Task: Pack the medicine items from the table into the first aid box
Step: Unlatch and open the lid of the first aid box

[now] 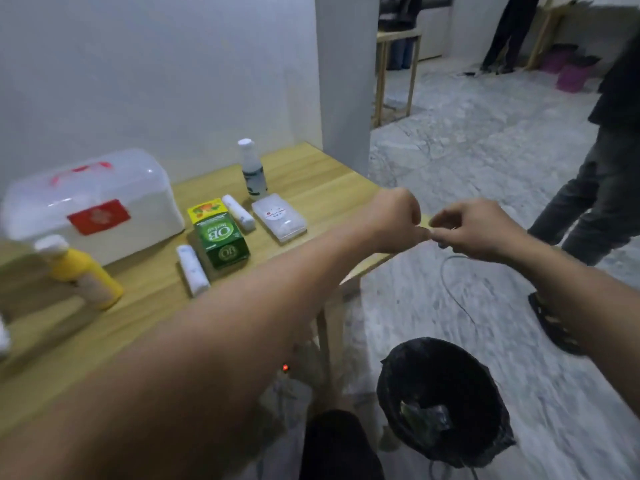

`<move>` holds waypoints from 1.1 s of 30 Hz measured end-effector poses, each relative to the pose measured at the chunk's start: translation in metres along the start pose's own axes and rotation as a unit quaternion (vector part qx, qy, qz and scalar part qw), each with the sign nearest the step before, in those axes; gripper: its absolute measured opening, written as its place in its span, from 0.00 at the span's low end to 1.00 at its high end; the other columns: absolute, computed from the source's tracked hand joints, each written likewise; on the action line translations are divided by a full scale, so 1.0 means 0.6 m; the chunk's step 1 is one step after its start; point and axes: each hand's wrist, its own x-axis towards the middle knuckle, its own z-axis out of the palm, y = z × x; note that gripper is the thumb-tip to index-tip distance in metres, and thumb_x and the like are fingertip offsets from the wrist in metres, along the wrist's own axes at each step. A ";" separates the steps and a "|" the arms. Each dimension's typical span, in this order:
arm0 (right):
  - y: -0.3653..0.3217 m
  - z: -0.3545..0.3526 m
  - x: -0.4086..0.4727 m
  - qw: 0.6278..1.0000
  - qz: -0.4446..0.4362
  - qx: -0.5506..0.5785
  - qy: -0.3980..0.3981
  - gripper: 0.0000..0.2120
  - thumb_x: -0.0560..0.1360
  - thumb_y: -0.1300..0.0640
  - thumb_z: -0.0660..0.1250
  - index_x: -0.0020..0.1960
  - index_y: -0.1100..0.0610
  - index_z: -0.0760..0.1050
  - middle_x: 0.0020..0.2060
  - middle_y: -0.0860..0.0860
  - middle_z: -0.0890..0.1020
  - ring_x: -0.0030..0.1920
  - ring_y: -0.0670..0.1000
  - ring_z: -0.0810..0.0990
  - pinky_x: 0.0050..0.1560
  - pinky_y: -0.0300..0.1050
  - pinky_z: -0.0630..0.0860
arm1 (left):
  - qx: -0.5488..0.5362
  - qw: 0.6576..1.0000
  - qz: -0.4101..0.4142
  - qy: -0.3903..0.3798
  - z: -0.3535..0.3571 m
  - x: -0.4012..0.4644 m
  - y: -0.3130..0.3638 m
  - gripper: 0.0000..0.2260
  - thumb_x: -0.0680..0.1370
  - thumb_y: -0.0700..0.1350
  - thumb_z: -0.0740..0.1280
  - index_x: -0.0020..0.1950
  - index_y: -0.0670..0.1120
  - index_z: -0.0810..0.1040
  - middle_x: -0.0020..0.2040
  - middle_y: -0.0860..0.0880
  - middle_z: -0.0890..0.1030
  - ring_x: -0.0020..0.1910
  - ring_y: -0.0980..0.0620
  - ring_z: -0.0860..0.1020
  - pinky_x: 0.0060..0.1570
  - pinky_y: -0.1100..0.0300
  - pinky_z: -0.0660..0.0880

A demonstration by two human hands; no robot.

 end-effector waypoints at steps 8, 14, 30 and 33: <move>-0.219 0.047 0.044 0.992 -0.125 -0.003 -0.034 0.11 0.72 0.56 0.73 0.52 0.60 0.82 0.40 0.53 0.84 0.34 0.47 0.81 0.38 0.41 0.77 | 0.071 0.985 -0.137 0.081 -0.170 -0.105 -0.147 0.09 0.71 0.48 0.73 0.44 0.43 0.82 0.46 0.45 0.82 0.46 0.44 0.80 0.44 0.53 0.78; -0.335 0.140 0.056 0.979 -0.189 -0.012 -0.072 0.12 0.71 0.56 0.73 0.53 0.59 0.82 0.47 0.53 0.85 0.44 0.49 0.80 0.46 0.42 0.76 | 0.104 0.956 -0.246 0.122 -0.228 -0.213 -0.257 0.11 0.71 0.39 0.69 0.53 0.44 0.82 0.51 0.46 0.82 0.50 0.44 0.79 0.50 0.50 0.79; -0.465 0.254 0.062 0.974 -0.204 -0.085 -0.039 0.18 0.71 0.49 0.70 0.58 0.55 0.79 0.55 0.54 0.83 0.56 0.57 0.79 0.53 0.50 0.77 | 0.098 0.947 -0.204 0.227 -0.286 -0.299 -0.316 0.15 0.74 0.40 0.68 0.61 0.43 0.80 0.59 0.44 0.82 0.55 0.45 0.80 0.54 0.54 0.77; -0.498 0.259 0.069 0.969 -0.234 -0.074 -0.020 0.15 0.73 0.50 0.69 0.57 0.55 0.80 0.54 0.54 0.84 0.55 0.56 0.80 0.53 0.51 0.78 | 0.100 0.936 -0.210 0.266 -0.337 -0.298 -0.326 0.15 0.75 0.40 0.67 0.62 0.43 0.80 0.60 0.43 0.81 0.56 0.45 0.80 0.56 0.55 0.76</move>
